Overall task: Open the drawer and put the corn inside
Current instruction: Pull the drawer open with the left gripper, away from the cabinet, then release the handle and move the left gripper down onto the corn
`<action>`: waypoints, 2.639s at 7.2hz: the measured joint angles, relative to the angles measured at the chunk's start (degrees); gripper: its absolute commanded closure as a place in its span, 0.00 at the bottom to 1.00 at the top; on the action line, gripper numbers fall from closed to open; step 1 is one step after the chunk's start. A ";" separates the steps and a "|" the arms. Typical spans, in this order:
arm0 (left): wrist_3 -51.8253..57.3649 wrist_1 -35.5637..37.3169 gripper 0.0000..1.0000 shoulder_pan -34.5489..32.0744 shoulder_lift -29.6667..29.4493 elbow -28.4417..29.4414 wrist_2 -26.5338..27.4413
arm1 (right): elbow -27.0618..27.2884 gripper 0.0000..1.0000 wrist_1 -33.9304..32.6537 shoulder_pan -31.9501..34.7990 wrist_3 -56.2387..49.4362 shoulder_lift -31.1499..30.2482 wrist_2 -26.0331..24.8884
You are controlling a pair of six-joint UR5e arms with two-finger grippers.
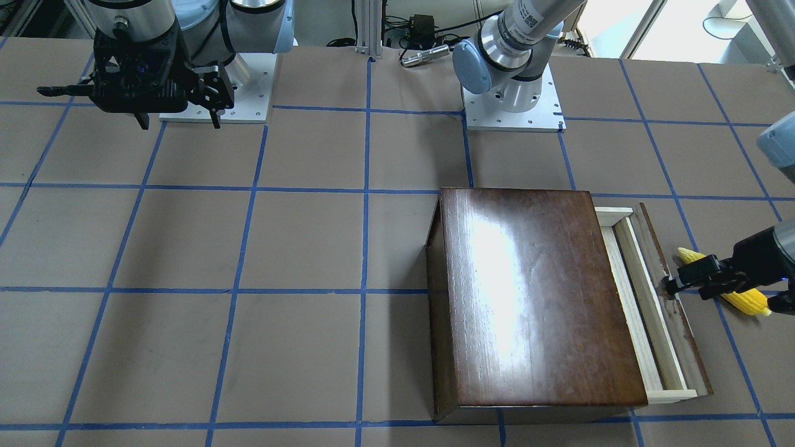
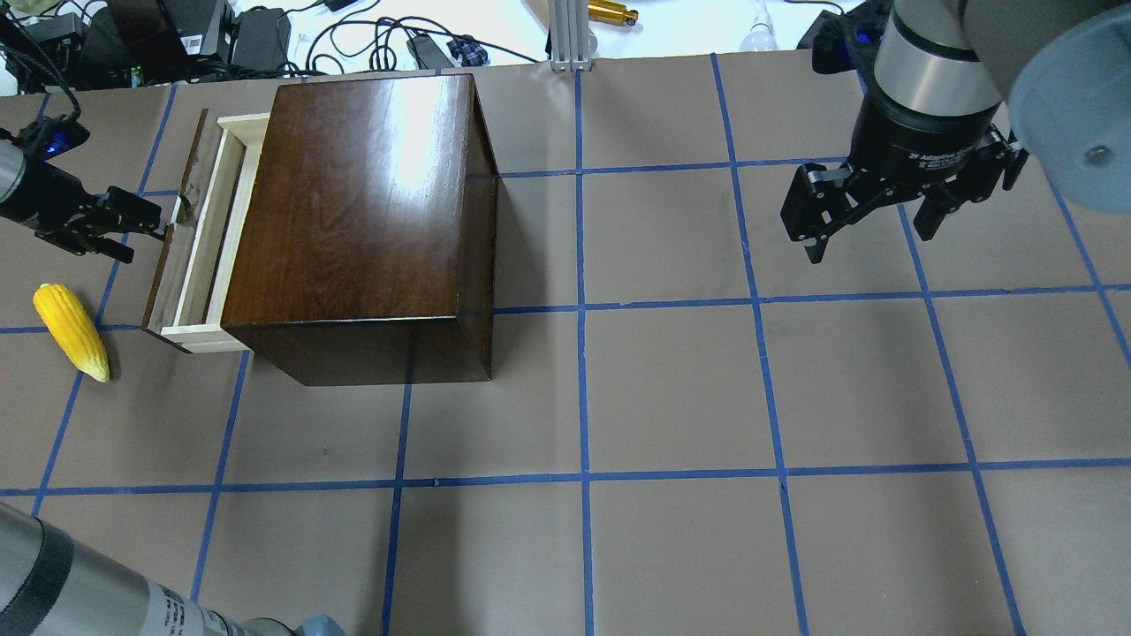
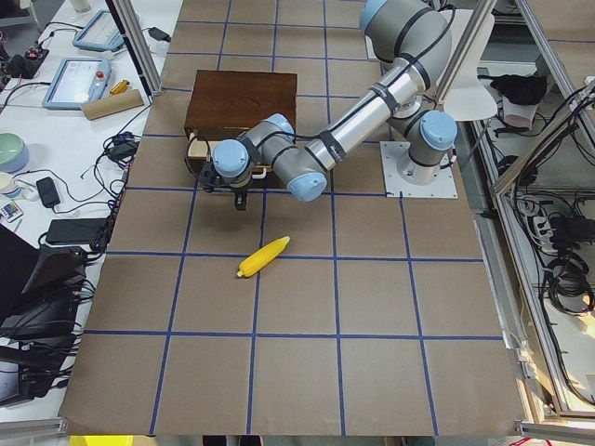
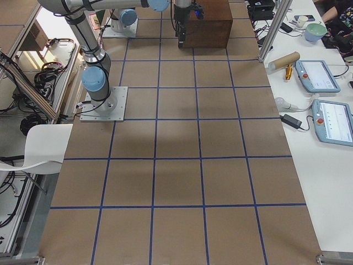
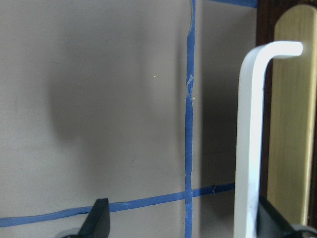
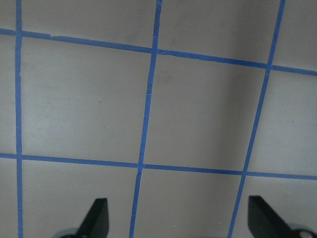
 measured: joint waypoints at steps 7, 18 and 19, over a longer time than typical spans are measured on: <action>0.71 0.00 0.00 2.38 -0.11 0.10 -0.01 | 0.00 0.00 0.00 0.00 0.00 -0.05 0.00; 0.84 7.77 0.00 3.81 -1.65 3.25 17.66 | 0.00 0.00 0.00 0.00 -0.01 -0.02 0.00; 1.00 10.62 0.00 4.94 -2.74 2.40 17.97 | 0.00 0.00 0.00 0.00 -0.01 -0.01 0.00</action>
